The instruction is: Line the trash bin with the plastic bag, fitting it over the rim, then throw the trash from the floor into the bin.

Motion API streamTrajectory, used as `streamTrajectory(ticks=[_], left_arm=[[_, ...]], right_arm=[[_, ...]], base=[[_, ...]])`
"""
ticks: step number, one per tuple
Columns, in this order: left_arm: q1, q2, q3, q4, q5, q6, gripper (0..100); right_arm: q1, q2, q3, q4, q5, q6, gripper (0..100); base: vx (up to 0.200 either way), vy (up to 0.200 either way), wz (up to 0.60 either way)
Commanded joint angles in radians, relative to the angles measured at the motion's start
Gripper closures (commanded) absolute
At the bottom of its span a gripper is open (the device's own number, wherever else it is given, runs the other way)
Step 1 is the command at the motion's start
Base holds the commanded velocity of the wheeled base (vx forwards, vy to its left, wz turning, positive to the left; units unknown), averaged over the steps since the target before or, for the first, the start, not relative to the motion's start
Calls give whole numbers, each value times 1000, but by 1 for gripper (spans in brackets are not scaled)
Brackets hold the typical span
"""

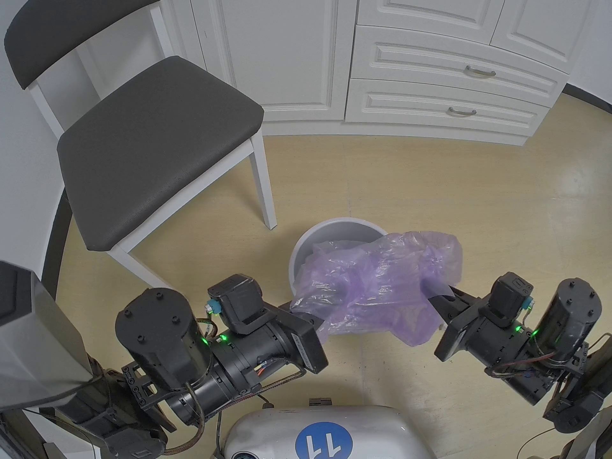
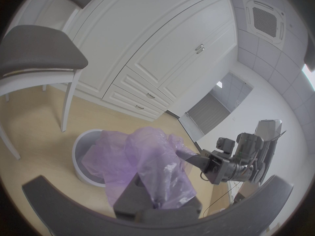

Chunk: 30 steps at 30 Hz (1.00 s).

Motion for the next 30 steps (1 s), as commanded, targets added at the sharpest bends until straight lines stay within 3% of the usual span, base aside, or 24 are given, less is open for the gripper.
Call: streamTrajectory(ticks=[1,5,7,15,23,30], left_arm=[[34,39,-24,0,1,-86,100],[74,74,-38,0,2,-143,100],[111,94,-49,0,-7,-150,100],[181,228,-128,0,-13,-212,100],[218,266,-184,0,-13,-253,100],[283,258,-231,0,-13,-299,100]], right_arm=[[0,208,-28,-74,3,90,100],[-2,249,-63,-74,18,162,100],[-16,285,-91,-74,88,240,100],[-92,355,-185,-74,180,261,100],[-129,499,-445,-74,191,373,100],[-129,553,-556,-74,193,470,100]], base=[[0,0,0],[0,0,0],[0,0,0],[0,0,0],[0,0,0],[0,0,0]])
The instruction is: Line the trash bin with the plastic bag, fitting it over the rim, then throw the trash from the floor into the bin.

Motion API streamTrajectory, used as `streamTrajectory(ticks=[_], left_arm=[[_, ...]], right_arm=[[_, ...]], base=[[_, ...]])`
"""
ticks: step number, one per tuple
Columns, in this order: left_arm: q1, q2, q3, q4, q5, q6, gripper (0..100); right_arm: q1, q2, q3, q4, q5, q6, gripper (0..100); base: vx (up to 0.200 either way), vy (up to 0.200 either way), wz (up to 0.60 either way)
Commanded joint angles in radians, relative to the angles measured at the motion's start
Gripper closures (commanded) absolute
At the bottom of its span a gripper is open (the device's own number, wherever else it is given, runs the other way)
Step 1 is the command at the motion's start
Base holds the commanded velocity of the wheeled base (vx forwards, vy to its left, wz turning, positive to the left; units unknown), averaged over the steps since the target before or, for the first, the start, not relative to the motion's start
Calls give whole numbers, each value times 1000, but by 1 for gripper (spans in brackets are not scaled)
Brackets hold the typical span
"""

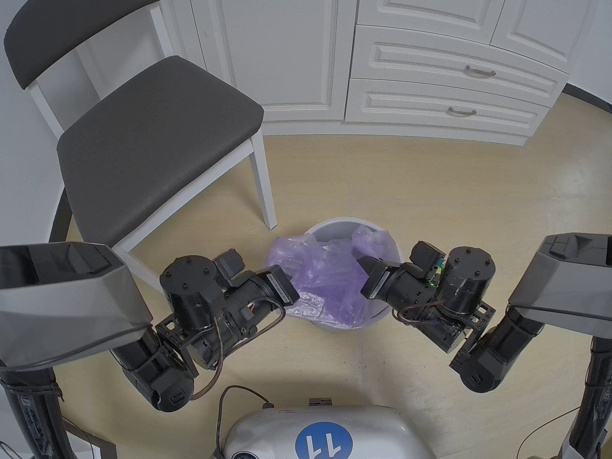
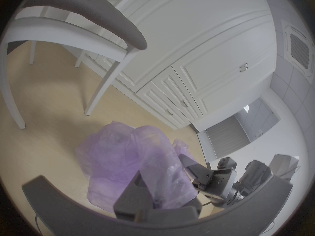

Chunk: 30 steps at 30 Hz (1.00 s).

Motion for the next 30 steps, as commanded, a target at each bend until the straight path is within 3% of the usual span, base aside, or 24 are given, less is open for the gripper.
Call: streamTrajectory(ticks=[1,15,22,28,30], left_arm=[[48,9,-36,-1,0,-26,100],[32,16,-36,-1,4,-31,100],[19,53,-49,-1,7,-43,100],[25,75,-74,-1,10,-45,100],[20,93,-97,-1,9,-41,100]], right_arm=[[-10,91,-91,-18,1,48,100],[-132,248,-215,-18,24,105,100],[-141,174,-186,-18,24,104,100],[-181,33,-36,-18,119,27,100],[-226,-5,23,-18,164,-73,100]], base=[[0,0,0],[0,0,0],[0,0,0],[0,0,0],[0,0,0]])
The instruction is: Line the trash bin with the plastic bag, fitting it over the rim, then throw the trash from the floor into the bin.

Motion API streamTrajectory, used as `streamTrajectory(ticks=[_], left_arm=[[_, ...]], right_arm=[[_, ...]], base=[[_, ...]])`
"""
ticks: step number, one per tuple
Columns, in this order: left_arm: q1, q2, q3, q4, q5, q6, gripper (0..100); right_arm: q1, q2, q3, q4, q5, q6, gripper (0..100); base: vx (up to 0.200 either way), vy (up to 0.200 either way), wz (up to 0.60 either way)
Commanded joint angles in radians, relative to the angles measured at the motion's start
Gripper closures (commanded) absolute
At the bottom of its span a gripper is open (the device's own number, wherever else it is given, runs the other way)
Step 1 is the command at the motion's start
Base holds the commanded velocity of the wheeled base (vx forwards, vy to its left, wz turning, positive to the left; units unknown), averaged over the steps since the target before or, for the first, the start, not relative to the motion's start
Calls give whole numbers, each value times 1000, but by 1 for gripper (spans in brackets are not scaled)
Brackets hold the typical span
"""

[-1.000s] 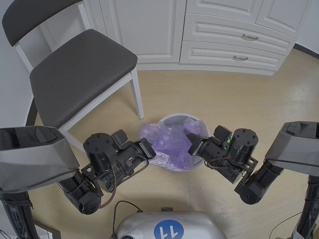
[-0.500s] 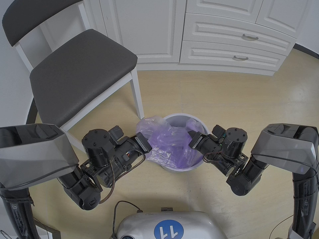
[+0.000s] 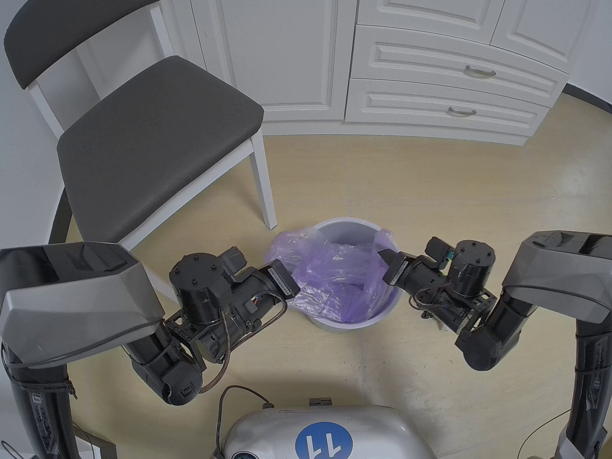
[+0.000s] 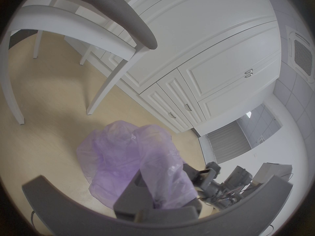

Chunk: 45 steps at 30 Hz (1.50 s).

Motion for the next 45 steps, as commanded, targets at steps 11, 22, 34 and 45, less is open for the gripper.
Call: streamTrajectory(ticks=[11,22,34,45], left_arm=[[-94,138,-301,179,-37,46,100],[-104,182,-394,256,-40,42,100],[-73,322,-520,260,-121,21,100],[-13,394,-594,262,-207,-17,100]], right_arm=[[-193,-213,269,126,162,-443,100],[-269,-214,374,129,165,-736,100],[-278,-246,398,129,167,-754,100],[-260,-268,401,127,173,-751,100]], base=[[0,0,0],[0,0,0],[0,0,0],[0,0,0]])
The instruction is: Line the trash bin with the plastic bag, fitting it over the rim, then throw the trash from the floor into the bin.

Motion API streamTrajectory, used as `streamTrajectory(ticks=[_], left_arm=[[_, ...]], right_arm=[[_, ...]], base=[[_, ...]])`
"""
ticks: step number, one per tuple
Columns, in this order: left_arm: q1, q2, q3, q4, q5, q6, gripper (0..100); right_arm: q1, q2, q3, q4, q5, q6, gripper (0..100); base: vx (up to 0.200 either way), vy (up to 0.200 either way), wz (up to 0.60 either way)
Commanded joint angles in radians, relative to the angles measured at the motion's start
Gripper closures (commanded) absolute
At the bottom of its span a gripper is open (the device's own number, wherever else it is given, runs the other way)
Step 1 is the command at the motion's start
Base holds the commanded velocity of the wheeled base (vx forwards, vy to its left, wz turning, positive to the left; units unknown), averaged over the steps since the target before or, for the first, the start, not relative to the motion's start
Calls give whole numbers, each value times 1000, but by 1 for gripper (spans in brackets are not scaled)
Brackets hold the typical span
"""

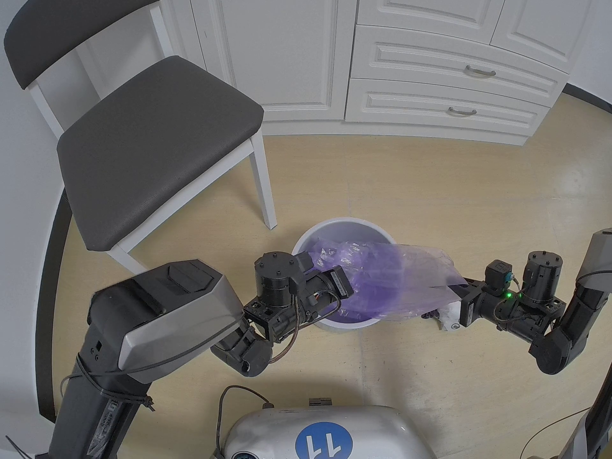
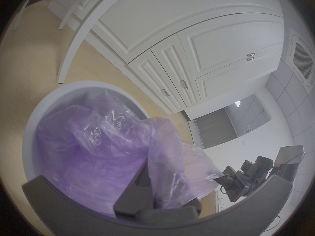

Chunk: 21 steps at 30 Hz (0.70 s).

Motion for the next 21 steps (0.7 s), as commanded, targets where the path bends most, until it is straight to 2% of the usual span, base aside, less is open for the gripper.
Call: streamTrajectory(ticks=[1,7,12,20,21], left_arm=[[17,43,-33,-1,-20,-4,100],[19,80,-97,42,-18,-4,100],[39,42,-76,42,-14,-4,100],[79,-169,120,38,15,19,100],[83,-218,169,38,17,32,100]], right_arm=[[5,-14,0,-3,4,2,100],[18,-21,-6,0,4,6,100],[25,-9,-21,-3,2,14,100],[79,51,-99,-18,-29,135,100],[98,51,-127,-18,-53,184,100]], base=[[0,0,0],[0,0,0],[0,0,0],[0,0,0],[0,0,0]])
